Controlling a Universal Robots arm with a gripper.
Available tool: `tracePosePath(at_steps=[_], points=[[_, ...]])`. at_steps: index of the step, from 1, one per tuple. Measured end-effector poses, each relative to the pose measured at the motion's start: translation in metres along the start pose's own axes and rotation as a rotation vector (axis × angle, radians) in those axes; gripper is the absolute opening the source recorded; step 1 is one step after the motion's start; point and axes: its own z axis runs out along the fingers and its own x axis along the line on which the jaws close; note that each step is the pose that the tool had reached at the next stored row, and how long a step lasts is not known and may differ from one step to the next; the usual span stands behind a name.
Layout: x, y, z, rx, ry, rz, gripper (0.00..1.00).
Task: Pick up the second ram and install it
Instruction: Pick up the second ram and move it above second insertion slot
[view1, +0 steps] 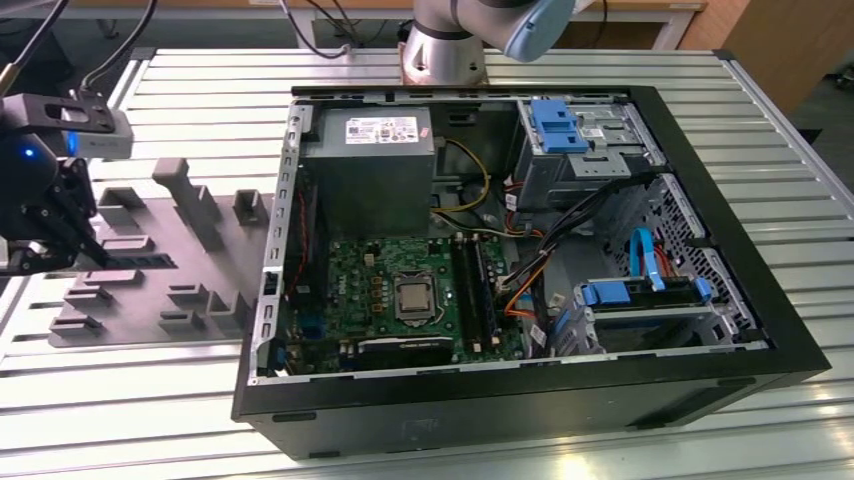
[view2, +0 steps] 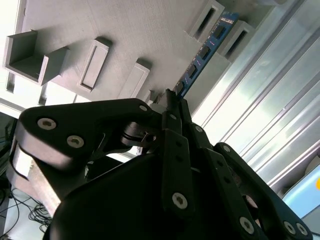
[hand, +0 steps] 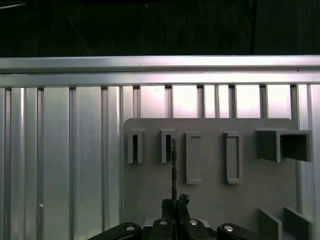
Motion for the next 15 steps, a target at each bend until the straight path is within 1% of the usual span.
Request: tracePosePath(at_steps=[4, 9, 15], points=[[-0.0001, 0.0000, -0.0027, -0.0001, 0.0001, 0.000, 0.14], [-0.0002, 0.0001, -0.0078, -0.0001, 0.0001, 0.000, 0.14], [-0.0006, 0.0001, -0.0098, -0.0005, 0.0003, -0.008, 0.14]])
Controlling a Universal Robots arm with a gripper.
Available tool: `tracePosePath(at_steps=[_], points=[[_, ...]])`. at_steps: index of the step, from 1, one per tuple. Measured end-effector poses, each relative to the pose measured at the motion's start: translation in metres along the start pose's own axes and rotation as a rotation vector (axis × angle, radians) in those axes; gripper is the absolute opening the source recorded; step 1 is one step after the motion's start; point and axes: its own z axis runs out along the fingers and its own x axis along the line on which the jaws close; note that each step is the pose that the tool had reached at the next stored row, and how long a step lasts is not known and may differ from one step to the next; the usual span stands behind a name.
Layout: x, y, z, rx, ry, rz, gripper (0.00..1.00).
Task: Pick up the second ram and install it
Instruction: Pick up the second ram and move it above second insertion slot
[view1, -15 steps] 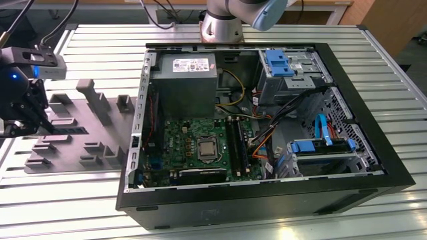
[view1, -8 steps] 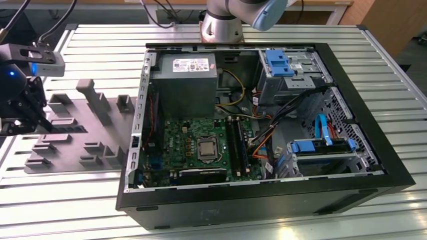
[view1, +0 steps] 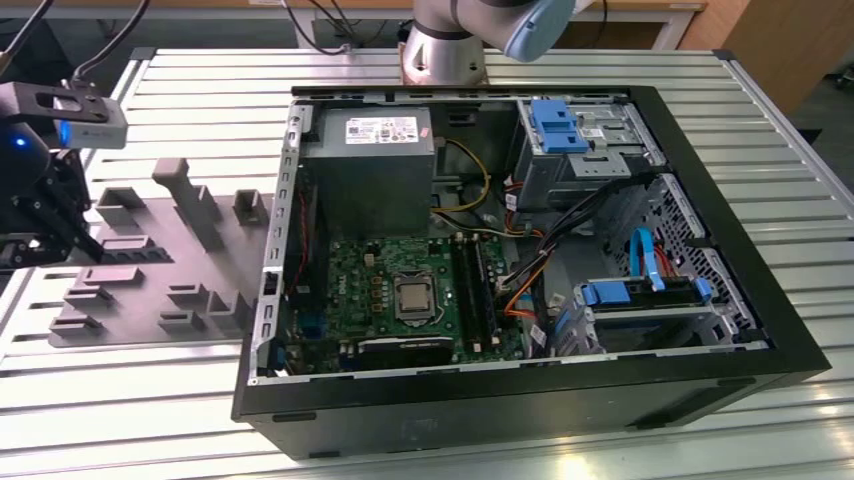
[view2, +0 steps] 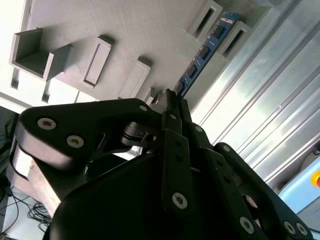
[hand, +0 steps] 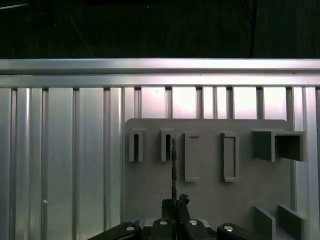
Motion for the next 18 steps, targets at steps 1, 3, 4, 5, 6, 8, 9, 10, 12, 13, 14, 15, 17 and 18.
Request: tracePosePath(at_steps=[1, 3, 4, 5, 6, 8, 9, 10, 12, 13, 14, 15, 17, 18], points=[[0.0000, 0.0000, -0.0009, 0.0001, -0.0001, 0.000, 0.14], [-0.0001, 0.0001, -0.0033, 0.0001, -0.0001, 0.000, 0.14], [-0.0001, 0.0001, -0.0048, 0.0001, -0.0001, 0.000, 0.14], [-0.0002, 0.0001, -0.0063, 0.0002, -0.0001, 0.000, 0.14], [-0.0002, 0.0001, -0.0081, 0.0002, -0.0001, 0.000, 0.14], [-0.0004, 0.0001, -0.0115, 0.0002, -0.0002, 0.000, 0.14], [-0.0004, 0.0001, -0.0132, 0.0002, -0.0002, 0.000, 0.14], [-0.0005, 0.0002, -0.0149, 0.0003, -0.0002, 0.000, 0.14], [-0.0006, 0.0002, -0.0186, 0.0002, -0.0002, 0.000, 0.14], [-0.0006, 0.0002, -0.0204, 0.0002, -0.0002, 0.000, 0.14], [-0.0007, 0.0003, -0.0222, 0.0002, -0.0002, 0.000, 0.14], [-0.0008, 0.0003, -0.0239, 0.0003, -0.0002, 0.000, 0.14], [-0.0008, 0.0003, -0.0275, 0.0002, -0.0001, 0.000, 0.14], [-0.0009, 0.0003, -0.0292, 0.0002, -0.0001, 0.000, 0.14]])
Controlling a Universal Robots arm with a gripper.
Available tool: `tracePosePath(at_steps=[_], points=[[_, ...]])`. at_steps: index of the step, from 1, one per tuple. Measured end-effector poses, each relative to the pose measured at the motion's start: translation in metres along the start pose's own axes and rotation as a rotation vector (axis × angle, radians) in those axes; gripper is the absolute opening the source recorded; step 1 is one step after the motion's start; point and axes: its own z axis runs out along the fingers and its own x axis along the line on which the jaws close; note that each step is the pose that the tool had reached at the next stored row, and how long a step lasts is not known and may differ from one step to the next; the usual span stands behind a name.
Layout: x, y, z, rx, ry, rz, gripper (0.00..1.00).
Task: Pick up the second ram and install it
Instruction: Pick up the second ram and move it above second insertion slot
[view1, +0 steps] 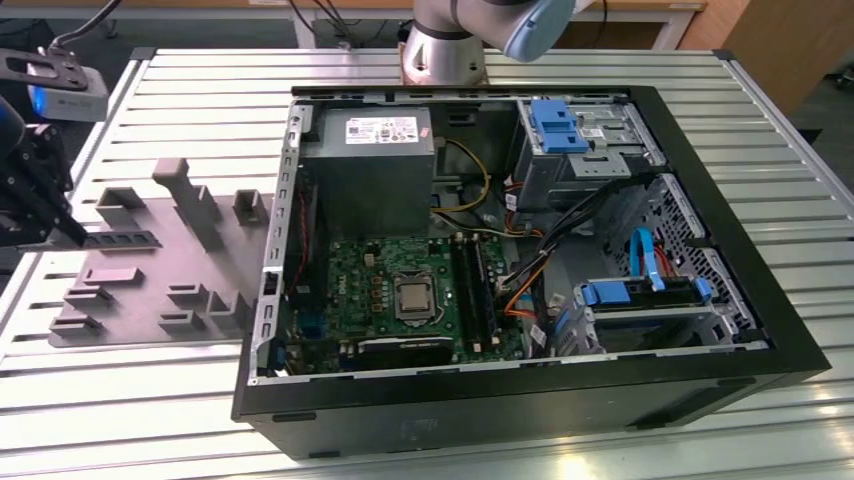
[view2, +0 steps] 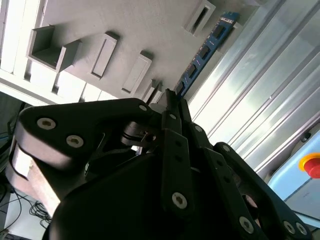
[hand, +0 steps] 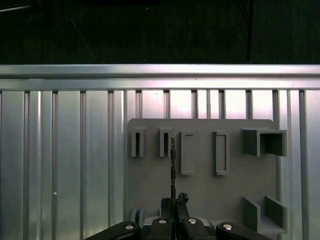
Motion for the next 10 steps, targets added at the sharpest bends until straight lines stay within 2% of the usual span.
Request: tracePosePath(at_steps=[10], points=[[-0.0005, 0.0002, -0.0157, 0.0000, 0.0000, 0.000, 0.14]])
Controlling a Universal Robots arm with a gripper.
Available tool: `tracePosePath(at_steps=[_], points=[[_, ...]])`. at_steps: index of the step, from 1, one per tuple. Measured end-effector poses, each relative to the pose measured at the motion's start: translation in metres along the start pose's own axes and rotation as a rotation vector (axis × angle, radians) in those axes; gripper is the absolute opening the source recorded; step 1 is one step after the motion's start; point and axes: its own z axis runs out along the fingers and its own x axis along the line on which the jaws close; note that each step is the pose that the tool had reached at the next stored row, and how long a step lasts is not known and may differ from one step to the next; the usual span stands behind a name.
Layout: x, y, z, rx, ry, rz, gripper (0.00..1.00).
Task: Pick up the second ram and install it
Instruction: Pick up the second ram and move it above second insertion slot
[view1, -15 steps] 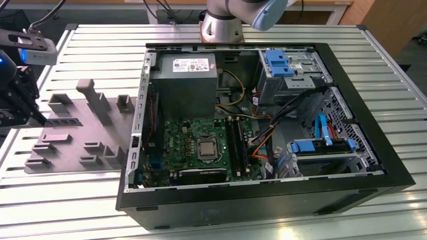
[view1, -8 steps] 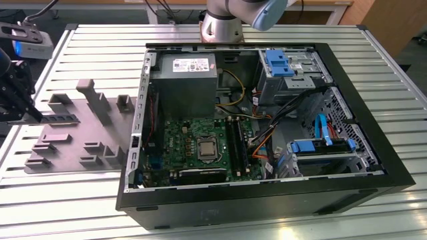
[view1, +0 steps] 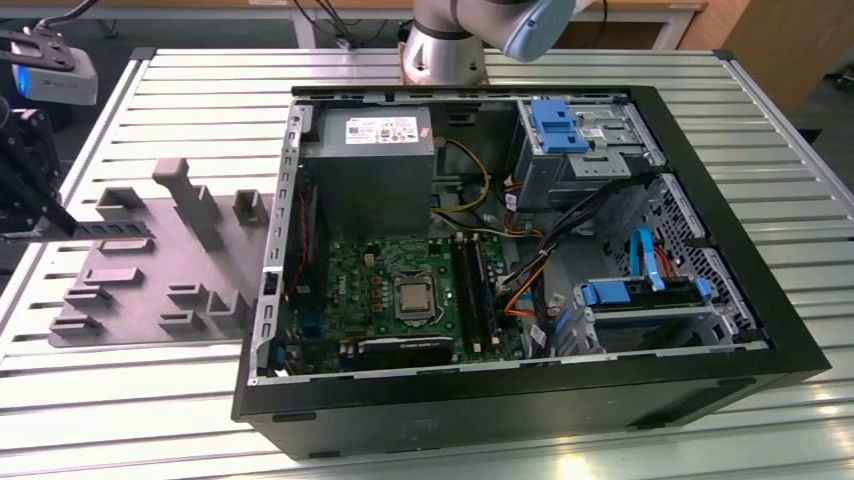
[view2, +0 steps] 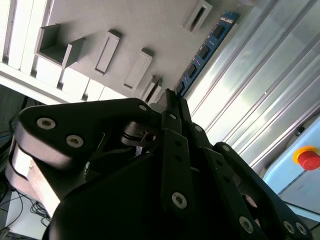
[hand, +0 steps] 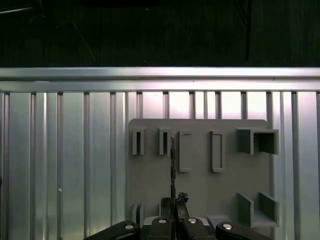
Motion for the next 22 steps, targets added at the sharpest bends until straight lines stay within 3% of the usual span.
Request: tracePosePath(at_steps=[22], points=[[-0.0008, 0.0003, -0.0266, 0.0000, 0.0000, 0.000, 0.14]])
